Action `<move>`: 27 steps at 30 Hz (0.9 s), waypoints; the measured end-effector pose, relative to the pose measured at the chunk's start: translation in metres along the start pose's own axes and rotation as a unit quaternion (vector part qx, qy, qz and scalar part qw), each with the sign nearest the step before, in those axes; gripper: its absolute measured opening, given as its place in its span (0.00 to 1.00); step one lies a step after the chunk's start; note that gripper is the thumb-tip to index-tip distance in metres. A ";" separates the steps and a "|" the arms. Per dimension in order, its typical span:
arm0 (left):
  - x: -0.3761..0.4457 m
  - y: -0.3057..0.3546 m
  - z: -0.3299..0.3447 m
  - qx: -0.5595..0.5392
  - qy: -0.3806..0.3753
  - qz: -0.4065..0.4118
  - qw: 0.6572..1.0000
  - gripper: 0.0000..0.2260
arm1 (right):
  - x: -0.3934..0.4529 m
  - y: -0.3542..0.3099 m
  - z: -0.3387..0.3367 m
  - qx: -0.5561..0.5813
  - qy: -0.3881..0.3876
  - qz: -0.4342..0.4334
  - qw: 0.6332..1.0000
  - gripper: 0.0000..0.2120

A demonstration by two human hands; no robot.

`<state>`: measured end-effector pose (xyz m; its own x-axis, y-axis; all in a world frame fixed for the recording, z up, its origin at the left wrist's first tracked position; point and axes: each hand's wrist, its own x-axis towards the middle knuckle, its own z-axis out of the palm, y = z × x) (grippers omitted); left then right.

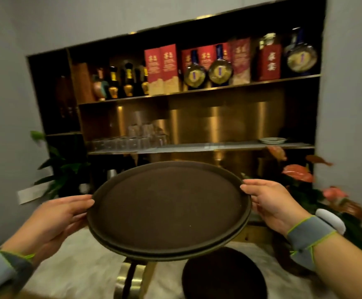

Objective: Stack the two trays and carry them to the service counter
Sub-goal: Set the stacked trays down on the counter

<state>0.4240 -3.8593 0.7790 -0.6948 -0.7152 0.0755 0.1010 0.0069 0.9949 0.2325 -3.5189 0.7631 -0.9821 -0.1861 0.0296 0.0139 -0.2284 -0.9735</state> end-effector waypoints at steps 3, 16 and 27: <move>0.043 -0.014 0.046 0.004 -0.050 -0.008 0.999 0.10 | 0.026 0.001 -0.025 -0.006 0.039 -0.015 0.999 0.16; 0.160 -0.117 0.165 0.054 -0.107 -0.112 0.986 0.14 | 0.143 0.084 -0.087 -0.040 0.104 0.043 0.993 0.21; 0.235 -0.260 0.196 0.145 -0.187 -0.227 0.945 0.17 | 0.178 0.227 -0.105 -0.092 0.172 0.165 0.967 0.15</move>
<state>0.0949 -3.8920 0.5508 -0.8280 -0.3947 -0.3984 -0.4291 -0.0114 0.9032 0.0414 -3.5029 0.5239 -0.9347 0.1160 -0.3360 0.3348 -0.0301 -0.9418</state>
